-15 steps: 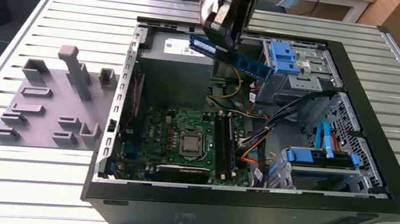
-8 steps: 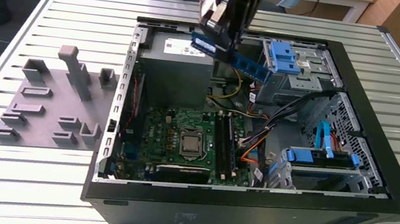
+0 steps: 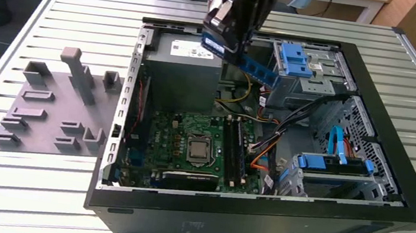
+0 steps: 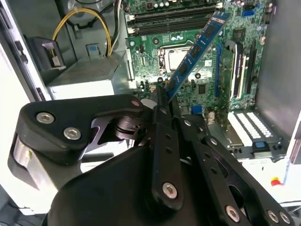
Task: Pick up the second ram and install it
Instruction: 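Insert the second ram into the second slot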
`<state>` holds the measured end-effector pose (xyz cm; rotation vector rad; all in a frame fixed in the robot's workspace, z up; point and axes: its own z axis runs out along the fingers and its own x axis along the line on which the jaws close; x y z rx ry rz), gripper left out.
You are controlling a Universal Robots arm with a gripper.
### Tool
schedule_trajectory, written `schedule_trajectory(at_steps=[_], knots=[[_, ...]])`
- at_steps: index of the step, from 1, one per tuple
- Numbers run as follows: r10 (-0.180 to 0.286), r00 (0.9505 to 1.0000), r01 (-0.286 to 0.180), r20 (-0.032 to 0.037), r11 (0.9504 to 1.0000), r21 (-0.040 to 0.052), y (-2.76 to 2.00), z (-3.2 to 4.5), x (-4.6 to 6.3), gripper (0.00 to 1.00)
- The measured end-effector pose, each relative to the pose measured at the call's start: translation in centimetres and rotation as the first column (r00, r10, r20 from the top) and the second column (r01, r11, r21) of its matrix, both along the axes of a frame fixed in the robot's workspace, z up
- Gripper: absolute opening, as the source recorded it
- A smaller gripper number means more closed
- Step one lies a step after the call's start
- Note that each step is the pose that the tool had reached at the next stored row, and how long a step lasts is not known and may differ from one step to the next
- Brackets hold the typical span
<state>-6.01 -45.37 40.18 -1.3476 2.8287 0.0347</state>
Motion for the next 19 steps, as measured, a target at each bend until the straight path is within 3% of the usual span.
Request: schedule_trajectory(at_steps=[4, 10, 15, 19], knots=[[-0.048, 0.9989, 0.048, 0.0, 0.9989, 0.0, 0.07, -0.04, 0.0, 0.14], [-0.118, 0.9931, 0.118, -0.0001, 0.9931, -0.0002, 0.2, -0.08, 0.02, 0.14], [-0.175, 0.9845, 0.175, 0.0, 0.9845, -0.0001, 0.31, -0.13, 0.03, 0.14], [-0.224, 0.9746, 0.224, 0.0, 0.9746, -0.0001, 0.38, -0.18, 0.03, 0.14]])
